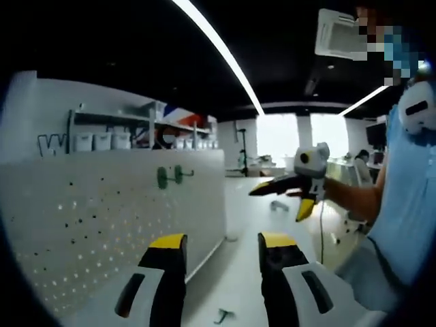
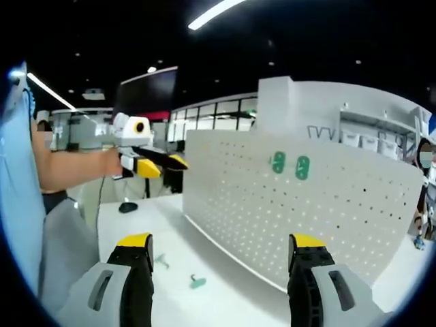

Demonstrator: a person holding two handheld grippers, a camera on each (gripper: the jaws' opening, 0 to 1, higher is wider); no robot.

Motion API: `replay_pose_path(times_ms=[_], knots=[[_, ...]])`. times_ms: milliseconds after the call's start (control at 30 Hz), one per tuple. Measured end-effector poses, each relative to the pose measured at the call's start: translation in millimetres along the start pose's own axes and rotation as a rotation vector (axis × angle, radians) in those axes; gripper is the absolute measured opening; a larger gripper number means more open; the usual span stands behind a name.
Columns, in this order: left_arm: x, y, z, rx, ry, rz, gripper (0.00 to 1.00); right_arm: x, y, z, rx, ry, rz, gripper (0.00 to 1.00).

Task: Insert the hook assembly into the mounting plate slot until the hook locks in place.

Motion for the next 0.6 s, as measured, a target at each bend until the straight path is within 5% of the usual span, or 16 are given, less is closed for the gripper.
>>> replay_pose_path(times_ms=[600], knots=[[39.5, -21.9, -17.2, 0.031, 0.107, 0.014, 0.42, -19.9, -9.7, 19.0, -0.003, 0.089, 0.027, 0.81]])
Point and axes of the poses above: the point that each gripper's makers call its tool centre point, and the gripper's own axes: x roughly backward along the fingers, z roughly to its left, y roughly out of its top, the point moved 6 cm from there along x, roughly backward along the fingers, and after that the axes turned 3 degrees about -x, right-handed, at the moved point
